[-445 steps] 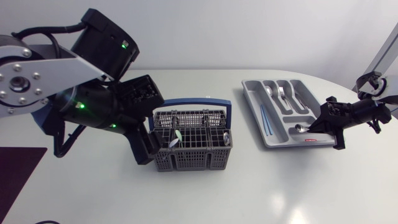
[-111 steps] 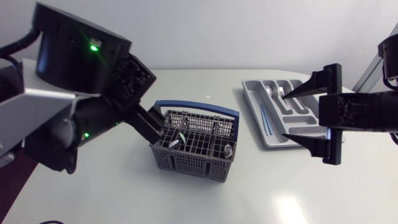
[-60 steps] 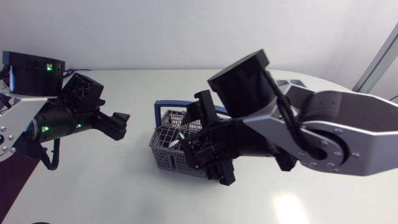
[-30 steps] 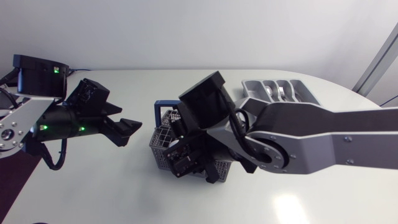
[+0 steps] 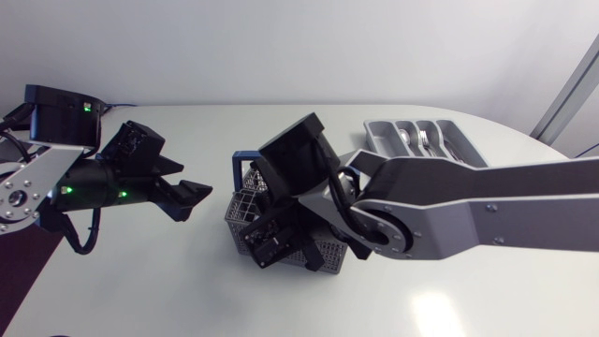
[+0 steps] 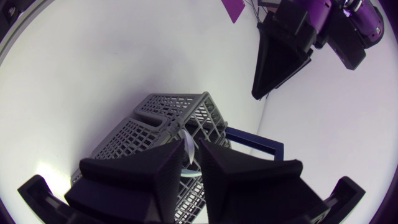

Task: Unload the cutlery basket into the drawer organizer.

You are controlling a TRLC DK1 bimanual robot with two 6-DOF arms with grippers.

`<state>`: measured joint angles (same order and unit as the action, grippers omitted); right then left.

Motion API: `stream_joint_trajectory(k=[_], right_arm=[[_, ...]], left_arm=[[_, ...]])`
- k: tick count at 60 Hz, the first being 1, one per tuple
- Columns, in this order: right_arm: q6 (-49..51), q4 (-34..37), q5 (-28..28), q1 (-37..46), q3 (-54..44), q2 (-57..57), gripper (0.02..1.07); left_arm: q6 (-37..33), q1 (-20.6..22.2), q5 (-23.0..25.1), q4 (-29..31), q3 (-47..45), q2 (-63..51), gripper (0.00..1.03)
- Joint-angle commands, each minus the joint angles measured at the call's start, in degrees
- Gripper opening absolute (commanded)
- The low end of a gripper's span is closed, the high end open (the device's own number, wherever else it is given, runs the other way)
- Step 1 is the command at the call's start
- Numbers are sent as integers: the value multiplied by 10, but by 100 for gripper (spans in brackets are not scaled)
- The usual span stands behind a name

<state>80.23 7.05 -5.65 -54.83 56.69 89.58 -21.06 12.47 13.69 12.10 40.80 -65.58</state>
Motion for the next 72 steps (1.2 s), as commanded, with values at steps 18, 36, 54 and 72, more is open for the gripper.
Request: stream_joint_trajectory(k=[18, 36, 54, 72], right_arm=[[27, -6, -12, -5, 23, 24, 12], [30, 9, -17, -6, 18, 0, 8], [31, 17, -32, -15, 10, -37, 8], [34, 16, -48, -20, -17, -85, 8]], left_arm=[[-15, -9, 16, 8, 1, -3, 99], [-17, -9, 17, 17, 1, 10, 99], [-15, -5, 17, 26, -2, 27, 99], [-11, 5, 16, 35, -3, 39, 99]])
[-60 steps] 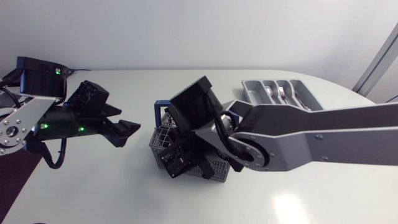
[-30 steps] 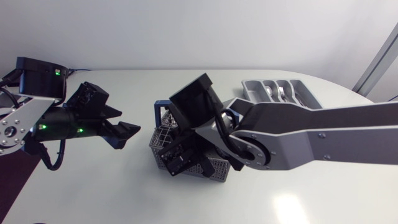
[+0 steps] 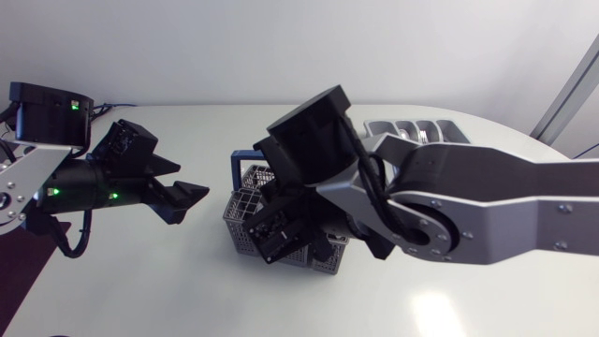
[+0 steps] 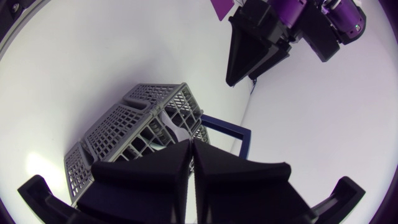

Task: Unload the cutlery basket into the drawer organizer.

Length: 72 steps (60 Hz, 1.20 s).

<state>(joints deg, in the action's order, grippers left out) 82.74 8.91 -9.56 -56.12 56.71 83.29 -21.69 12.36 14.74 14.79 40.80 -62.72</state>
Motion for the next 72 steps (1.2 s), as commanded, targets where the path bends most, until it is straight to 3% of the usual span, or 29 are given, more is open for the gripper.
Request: stream_joint_trajectory(k=[1, 47, 56, 72], right_arm=[[9, -2, -9, -7, -19, -25, 8], [30, -6, -61, -48, -96, -141, 8], [64, -51, -80, -67, -126, -146, 8], [77, -32, -95, -77, -124, -186, 8]], left_arm=[[-4, 7, 6, 9, -3, 10, 99], [14, 81, -37, 17, -8, 27, 99], [17, 82, -41, 17, -7, 27, 99], [17, 81, -41, 17, -7, 29, 99]])
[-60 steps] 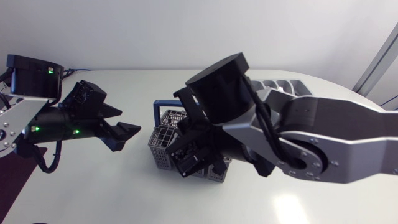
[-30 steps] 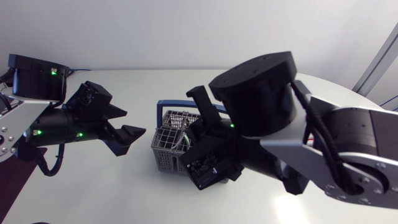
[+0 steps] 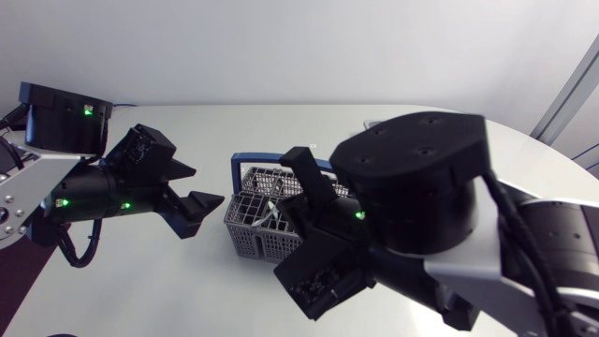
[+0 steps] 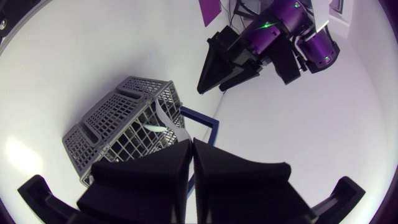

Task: Unload the cutlery basket into the drawer organizer.

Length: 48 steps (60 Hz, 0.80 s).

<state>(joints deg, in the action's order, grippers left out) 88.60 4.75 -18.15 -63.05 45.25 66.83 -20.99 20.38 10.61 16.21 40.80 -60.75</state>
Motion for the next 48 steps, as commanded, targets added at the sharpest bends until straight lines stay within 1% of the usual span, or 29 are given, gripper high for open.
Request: stream_joint_trajectory(k=[1, 6, 16, 31, 40, 48], right_arm=[[19, 12, -10, -8, -10, -25, 8], [28, 24, -15, -8, -8, -49, 8], [32, 99, -24, -1, -4, -115, 8], [40, 271, -23, 30, 30, -206, 8], [52, 374, -24, 74, 55, -228, 8], [92, 406, -20, 127, 51, -231, 8]], left_arm=[[10, 1, 0, 3, -6, 9, 99], [10, 2, -1, 3, -5, 9, 99], [10, 3, -4, 3, -4, 9, 99], [10, 1, -5, 15, 3, 22, 99], [9, 1, -6, 24, 8, 27, 99], [8, 1, -6, 28, 12, 28, 99]])
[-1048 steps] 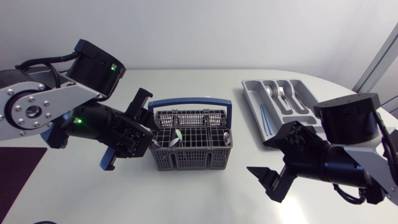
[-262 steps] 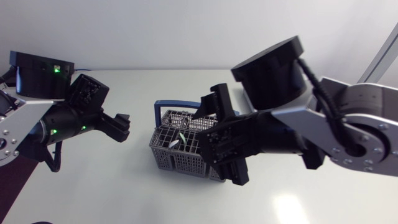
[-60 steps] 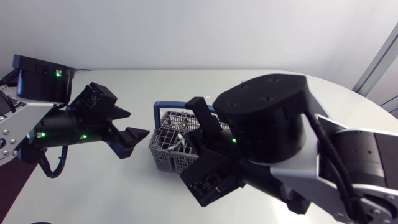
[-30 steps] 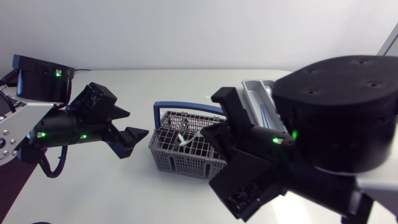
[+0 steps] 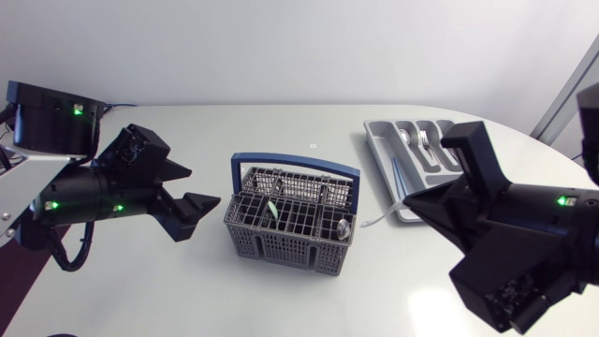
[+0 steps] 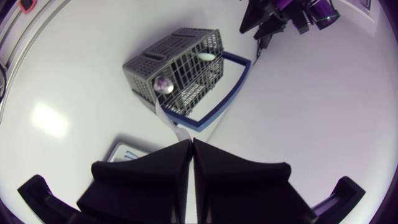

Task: Unload the cutlery basket into the drawer organizer.

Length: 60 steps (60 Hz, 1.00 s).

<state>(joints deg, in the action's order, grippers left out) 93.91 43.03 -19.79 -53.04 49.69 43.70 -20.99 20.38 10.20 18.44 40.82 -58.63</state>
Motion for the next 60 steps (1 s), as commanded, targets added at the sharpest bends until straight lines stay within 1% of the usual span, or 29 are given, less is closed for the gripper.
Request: stream_joint_trajectory(k=[1, 11, 19, 27, 37, 46, 56, 60], right_arm=[[46, 23, -2, 36, 5, 2, 8], [153, 15, 58, 168, -12, 21, 8], [235, -13, 92, 261, -17, 55, 8], [285, -45, 104, 319, -18, 100, 8], [297, -54, 107, 368, 12, 166, 8], [298, -69, 109, 398, 30, 201, 8], [298, -71, 119, 434, 56, 231, 8], [296, -83, 128, 448, 59, 242, 8]], left_arm=[[8, 1, -2, 5, 12, 7, 99], [7, -1, -2, 5, 7, 8, 99], [6, -5, -2, 5, 6, 8, 99], [6, -6, -2, 4, 9, 2, 99], [4, -21, -2, -7, 10, -10, 99], [2, -25, -2, -17, 12, -25, 99], [2, -24, -2, -22, 24, -42, 99], [2, -24, -1, -22, 29, -43, 99]])
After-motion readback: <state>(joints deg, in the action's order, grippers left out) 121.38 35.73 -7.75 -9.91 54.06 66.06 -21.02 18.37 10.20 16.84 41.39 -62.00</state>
